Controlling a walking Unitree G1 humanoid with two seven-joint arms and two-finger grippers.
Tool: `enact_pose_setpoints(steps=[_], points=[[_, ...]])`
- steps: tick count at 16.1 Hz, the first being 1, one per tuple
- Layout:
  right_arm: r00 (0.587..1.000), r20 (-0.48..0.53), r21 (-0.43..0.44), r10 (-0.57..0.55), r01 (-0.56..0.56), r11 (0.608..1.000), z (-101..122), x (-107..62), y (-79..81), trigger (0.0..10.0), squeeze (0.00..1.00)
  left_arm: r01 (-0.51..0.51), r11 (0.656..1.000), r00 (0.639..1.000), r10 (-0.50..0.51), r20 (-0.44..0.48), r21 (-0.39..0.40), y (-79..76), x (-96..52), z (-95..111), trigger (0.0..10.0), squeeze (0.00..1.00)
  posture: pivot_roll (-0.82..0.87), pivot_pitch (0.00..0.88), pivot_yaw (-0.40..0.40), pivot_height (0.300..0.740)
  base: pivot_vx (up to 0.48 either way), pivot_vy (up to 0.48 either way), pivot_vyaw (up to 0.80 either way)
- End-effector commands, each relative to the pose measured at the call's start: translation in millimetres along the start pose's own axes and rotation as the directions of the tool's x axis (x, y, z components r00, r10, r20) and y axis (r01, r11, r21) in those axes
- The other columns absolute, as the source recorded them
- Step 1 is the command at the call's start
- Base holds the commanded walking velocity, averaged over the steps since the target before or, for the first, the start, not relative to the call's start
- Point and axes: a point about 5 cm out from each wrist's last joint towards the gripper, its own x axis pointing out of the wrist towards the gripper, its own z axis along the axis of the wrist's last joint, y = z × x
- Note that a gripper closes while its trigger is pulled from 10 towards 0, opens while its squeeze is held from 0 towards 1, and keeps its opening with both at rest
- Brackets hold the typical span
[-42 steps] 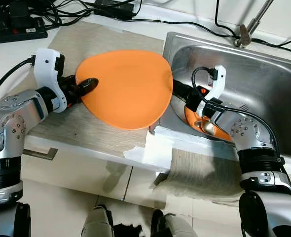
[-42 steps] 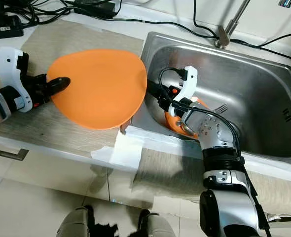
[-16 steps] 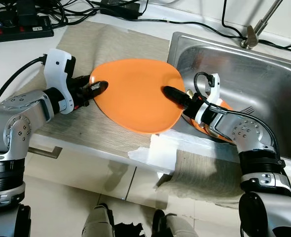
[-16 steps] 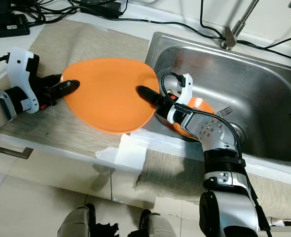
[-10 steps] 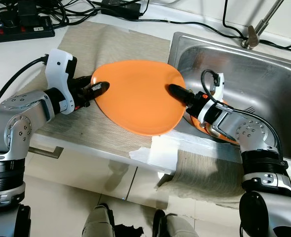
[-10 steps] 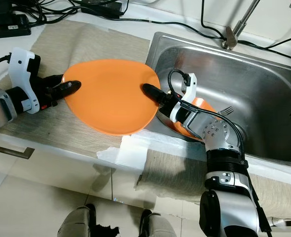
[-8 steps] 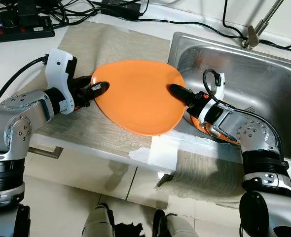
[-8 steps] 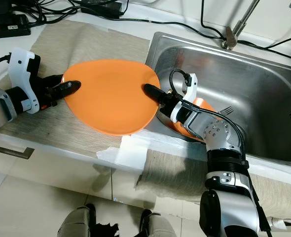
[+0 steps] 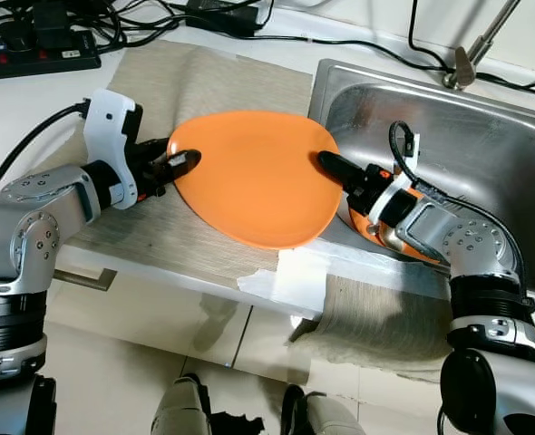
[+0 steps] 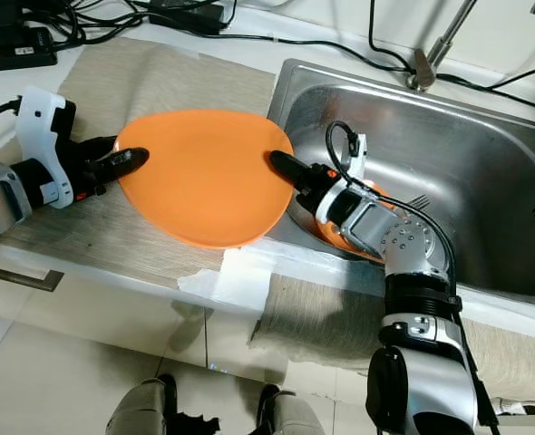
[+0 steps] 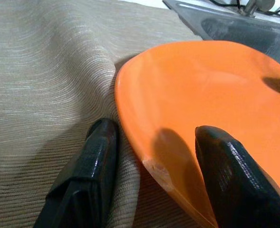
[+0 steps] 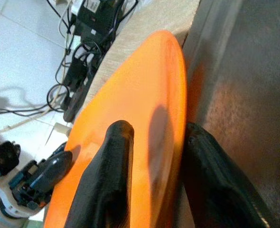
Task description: Kitchen organization
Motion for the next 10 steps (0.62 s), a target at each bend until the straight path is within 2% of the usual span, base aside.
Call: enact_pose_setpoints(steps=[1, 7, 10], points=[[0.999, 0.034, 0.009, 0.003, -0.003, 1.0, 9.1, -3.6, 1.9, 0.0, 0.0, 0.123, 0.992, 0.992, -0.123, -0.002, 0.018, -20.1, 11.1, 1.6, 10.0, 0.0, -0.1, 0.169, -0.094, 0.74, 0.0, 0.0, 0.0], [0.998, 0.058, 0.041, -0.011, 0.009, 0.999, 14.2, -6.4, 1.5, 0.0, 0.0, 0.106, 0.994, 0.994, -0.106, 0.02, 0.019, -18.0, 11.3, 4.9, 10.0, 0.0, -0.1, 0.173, -0.096, 0.74, 0.0, 0.0, 0.0], [0.995, 0.084, 0.066, -0.062, 0.057, 0.996, 18.3, -8.7, -4.1, 0.0, 0.0, 0.098, 0.995, 0.994, -0.099, 0.044, 0.016, -17.7, 10.8, 8.2, 10.0, 0.0, -0.1, 0.173, -0.097, 0.74, 0.0, 0.0, 0.0]])
